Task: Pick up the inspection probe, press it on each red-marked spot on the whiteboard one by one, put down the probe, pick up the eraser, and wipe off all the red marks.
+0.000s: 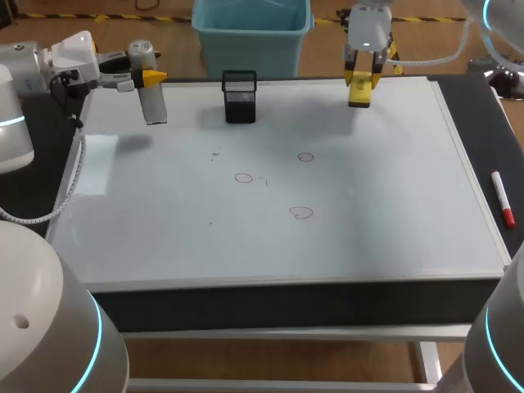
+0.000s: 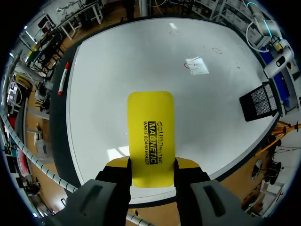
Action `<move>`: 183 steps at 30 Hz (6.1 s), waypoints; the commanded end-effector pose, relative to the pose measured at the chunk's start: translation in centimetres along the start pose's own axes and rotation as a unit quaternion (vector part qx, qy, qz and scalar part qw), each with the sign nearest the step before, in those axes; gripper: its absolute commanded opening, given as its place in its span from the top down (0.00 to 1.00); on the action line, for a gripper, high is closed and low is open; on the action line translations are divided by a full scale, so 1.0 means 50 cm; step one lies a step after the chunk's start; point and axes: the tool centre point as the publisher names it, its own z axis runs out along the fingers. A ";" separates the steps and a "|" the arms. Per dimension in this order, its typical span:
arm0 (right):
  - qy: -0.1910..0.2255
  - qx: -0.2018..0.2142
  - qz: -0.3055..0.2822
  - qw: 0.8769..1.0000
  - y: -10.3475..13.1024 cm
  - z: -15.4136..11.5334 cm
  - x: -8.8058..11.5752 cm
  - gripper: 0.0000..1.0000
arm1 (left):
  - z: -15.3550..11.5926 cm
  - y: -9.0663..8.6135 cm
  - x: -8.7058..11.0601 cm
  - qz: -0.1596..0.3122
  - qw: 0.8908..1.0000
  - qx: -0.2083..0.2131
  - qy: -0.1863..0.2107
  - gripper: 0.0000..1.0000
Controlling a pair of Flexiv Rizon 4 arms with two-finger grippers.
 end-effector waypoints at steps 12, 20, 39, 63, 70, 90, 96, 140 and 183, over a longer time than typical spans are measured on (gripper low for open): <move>-0.002 0.147 0.067 0.987 0.140 -0.021 0.157 1.00 | 0.000 -0.001 0.000 0.000 1.000 0.001 0.000 1.00; 0.005 0.170 0.110 0.979 0.167 -0.021 0.218 1.00 | 0.000 -0.001 0.000 0.000 1.000 0.001 0.000 1.00; 0.003 0.186 0.170 0.968 0.200 0.001 0.296 1.00 | 0.000 -0.001 0.000 0.000 1.000 0.001 0.000 1.00; -0.026 0.160 0.178 0.971 0.201 0.028 0.307 1.00 | 0.000 -0.001 0.000 0.000 1.000 0.001 0.000 1.00; -0.026 0.160 0.178 0.971 0.201 0.028 0.307 1.00 | 0.000 -0.001 0.000 0.000 1.000 0.001 0.000 1.00; -0.026 0.160 0.178 0.971 0.201 0.028 0.307 1.00 | 0.088 -0.011 0.103 -0.016 0.998 0.019 0.061 1.00; -0.026 0.160 0.178 0.971 0.201 0.028 0.307 1.00 | 0.156 -0.014 0.190 -0.019 0.991 0.027 0.130 1.00; -0.026 0.160 0.178 0.971 0.201 0.028 0.307 1.00 | 0.298 0.082 0.367 -0.008 0.967 0.032 0.254 1.00; -0.026 0.160 0.178 0.971 0.201 0.028 0.307 1.00 | 0.300 0.095 0.377 -0.023 0.967 0.017 0.254 1.00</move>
